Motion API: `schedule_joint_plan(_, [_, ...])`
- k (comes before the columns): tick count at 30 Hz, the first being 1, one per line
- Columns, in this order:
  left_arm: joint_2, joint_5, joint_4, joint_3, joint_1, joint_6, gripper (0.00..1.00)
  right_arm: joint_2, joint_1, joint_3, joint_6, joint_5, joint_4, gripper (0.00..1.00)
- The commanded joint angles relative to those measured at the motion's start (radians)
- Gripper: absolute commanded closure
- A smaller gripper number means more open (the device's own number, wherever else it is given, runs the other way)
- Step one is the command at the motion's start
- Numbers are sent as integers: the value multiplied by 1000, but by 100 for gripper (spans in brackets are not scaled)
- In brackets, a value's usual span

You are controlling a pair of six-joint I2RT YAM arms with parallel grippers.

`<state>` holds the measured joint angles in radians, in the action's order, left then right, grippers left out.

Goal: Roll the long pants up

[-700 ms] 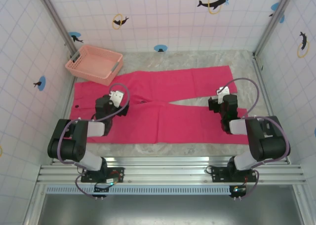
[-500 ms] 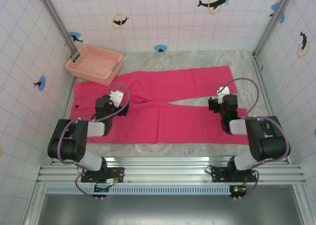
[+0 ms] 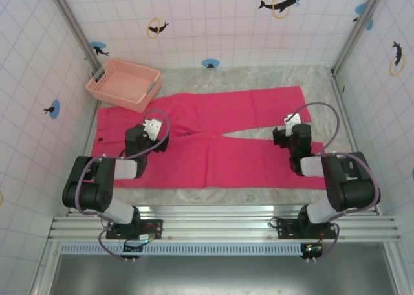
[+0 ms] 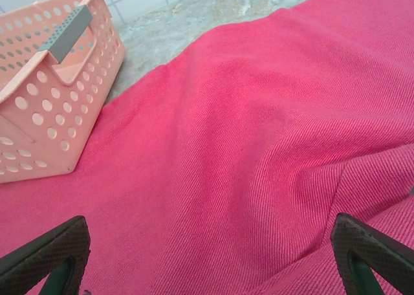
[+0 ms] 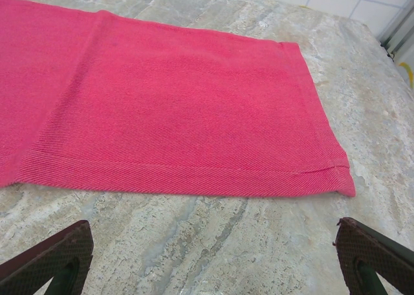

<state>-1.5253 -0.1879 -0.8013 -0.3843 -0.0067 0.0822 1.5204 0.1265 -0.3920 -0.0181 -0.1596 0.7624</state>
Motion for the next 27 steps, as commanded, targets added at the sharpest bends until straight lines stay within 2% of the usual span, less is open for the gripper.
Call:
schedule_joint_plan(1, [13,29,-8,-26,-1,7,3,-3,-1,-25,1,-1,33,1])
schedule_joint_plan(5, [27,88,12,-41,-1,-16,3,-15,7,-32,8,-20,22,1])
schedule_joint_plan(6, [62,113,88,-71,-2,-28,2,-48,17,-73,9,-54,-79,1])
schedule_joint_plan(8, [167,181,452,-240,-5,-32,2,-121,41,-306,9,-134,-564,1])
schedule_joint_plan(10, [214,350,767,-451,-11,-67,3,-99,92,-562,44,-206,-959,1])
schedule_joint_plan(11, [216,434,940,-576,-11,-74,3,-74,130,-672,103,-199,-1149,1])
schedule_joint_plan(13, [183,556,1208,-811,-12,-32,3,-50,239,-810,206,-232,-1381,0])
schedule_joint_plan(15, [141,668,1405,-981,-12,7,2,-100,375,-795,238,-265,-1450,1])
schedule_joint_plan(16, [128,724,1476,-1047,-13,36,3,-119,438,-785,230,-246,-1501,3])
schedule_joint_plan(18, [141,796,1541,-1075,-18,81,2,-133,533,-759,203,-152,-1570,11])
schedule_joint_plan(20, [197,803,1566,-1035,-21,98,3,-134,613,-705,172,-82,-1590,15])
schedule_joint_plan(23, [303,740,1586,-932,-21,57,3,-131,728,-640,118,-60,-1589,17])
schedule_joint_plan(24, [334,720,1609,-911,-21,31,2,-132,769,-627,104,-58,-1591,19])
schedule_joint_plan(27, [389,756,1712,-900,-21,-104,2,-133,881,-608,62,-51,-1615,19])
